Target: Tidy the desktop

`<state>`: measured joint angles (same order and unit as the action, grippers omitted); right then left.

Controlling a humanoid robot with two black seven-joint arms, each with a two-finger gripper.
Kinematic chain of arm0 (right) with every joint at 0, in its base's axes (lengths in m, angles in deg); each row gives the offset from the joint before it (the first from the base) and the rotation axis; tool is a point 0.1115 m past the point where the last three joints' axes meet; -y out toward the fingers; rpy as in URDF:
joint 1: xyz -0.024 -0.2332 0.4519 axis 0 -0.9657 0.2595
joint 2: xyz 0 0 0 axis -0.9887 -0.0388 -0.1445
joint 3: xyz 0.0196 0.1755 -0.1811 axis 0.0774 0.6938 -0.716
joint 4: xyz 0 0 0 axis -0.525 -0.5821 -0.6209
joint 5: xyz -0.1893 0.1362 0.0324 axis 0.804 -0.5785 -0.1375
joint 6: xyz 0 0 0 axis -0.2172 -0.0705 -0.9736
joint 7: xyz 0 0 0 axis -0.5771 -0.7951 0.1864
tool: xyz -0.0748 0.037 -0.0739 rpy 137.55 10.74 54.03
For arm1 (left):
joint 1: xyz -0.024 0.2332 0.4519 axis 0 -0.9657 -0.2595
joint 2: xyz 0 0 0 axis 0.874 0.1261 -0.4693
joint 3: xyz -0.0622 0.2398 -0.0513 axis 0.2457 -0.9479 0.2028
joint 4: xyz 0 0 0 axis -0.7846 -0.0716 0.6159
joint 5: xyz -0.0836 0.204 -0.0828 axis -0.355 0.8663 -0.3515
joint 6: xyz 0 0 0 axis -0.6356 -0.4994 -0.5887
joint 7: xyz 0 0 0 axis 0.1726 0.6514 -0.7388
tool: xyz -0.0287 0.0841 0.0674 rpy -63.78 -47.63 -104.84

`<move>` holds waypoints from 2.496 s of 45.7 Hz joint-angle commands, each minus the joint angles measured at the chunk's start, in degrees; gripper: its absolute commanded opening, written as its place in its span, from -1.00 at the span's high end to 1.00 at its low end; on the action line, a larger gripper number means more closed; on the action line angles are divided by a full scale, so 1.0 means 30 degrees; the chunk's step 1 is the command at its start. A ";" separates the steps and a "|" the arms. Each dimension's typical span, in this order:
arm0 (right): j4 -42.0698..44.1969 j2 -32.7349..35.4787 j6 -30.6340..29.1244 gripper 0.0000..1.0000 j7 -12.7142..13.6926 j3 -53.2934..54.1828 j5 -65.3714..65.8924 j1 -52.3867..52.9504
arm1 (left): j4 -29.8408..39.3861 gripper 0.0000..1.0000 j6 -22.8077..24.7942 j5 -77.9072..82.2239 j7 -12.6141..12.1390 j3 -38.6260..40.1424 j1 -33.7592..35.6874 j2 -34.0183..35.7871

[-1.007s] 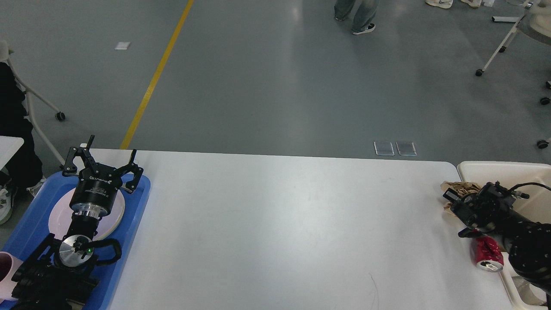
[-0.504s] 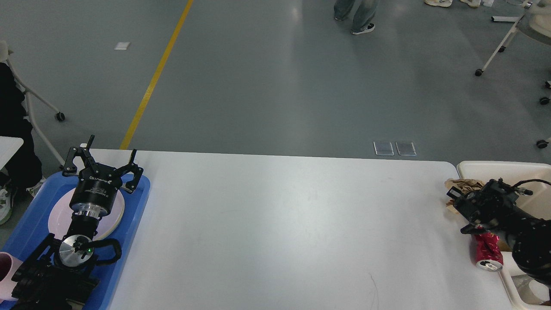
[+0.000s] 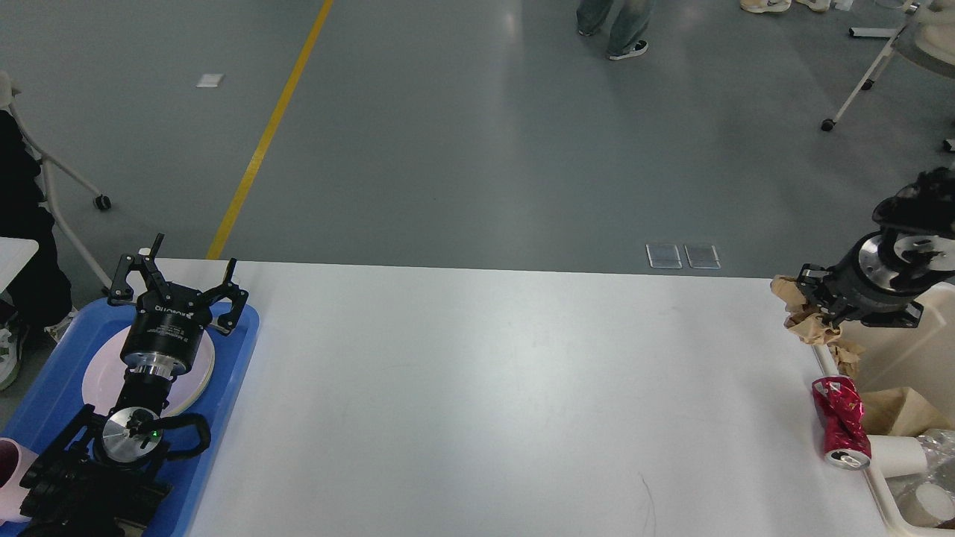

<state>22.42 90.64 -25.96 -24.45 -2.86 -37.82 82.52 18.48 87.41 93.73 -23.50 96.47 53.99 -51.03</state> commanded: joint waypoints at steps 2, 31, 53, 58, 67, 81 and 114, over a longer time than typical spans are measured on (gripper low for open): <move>-0.4929 -0.0049 -0.1580 1.00 -0.0138 -0.3539 -0.0069 0.5826 | 0.0000 -0.92 0.0000 -0.0001 0.0000 0.0000 -0.0012 0.0004; -0.9126 -0.2364 -0.2461 1.00 -0.5500 -1.0543 -0.1885 1.0991 | 0.0000 -0.92 0.0000 -0.0001 0.0000 0.0000 -0.0013 0.0004; -0.0137 0.4226 0.1991 1.00 -0.5148 -0.7416 -0.2119 0.0363 | 0.0000 -0.92 0.0000 -0.0001 0.0000 0.0000 0.0017 0.0004; 0.3376 0.4492 0.2109 1.00 -0.5148 -0.4778 -0.2119 -0.3708 | 0.0000 -0.92 -0.0029 -0.0001 0.0000 0.0000 -0.0013 0.0004; 1.0407 0.2445 0.2549 1.00 -0.5148 0.0173 -0.2119 -1.2292 | 0.0000 -0.92 0.0000 -0.0001 0.0000 0.0000 -0.0013 0.0004; 1.7651 -0.2332 0.4685 1.00 -0.5089 0.2638 -0.2178 -1.9095 | 0.0000 -0.92 -0.0029 -0.0001 0.0000 0.0000 -0.0013 0.0004; 1.7709 -0.3389 0.6972 0.24 -0.4708 0.4016 -0.2559 -2.1236 | 0.0000 -0.92 0.0000 -0.0001 0.0000 0.0000 -0.0013 0.0004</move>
<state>75.46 80.46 -5.59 -38.34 9.46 -45.51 19.00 18.48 87.33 93.78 -23.50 96.46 53.96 -51.02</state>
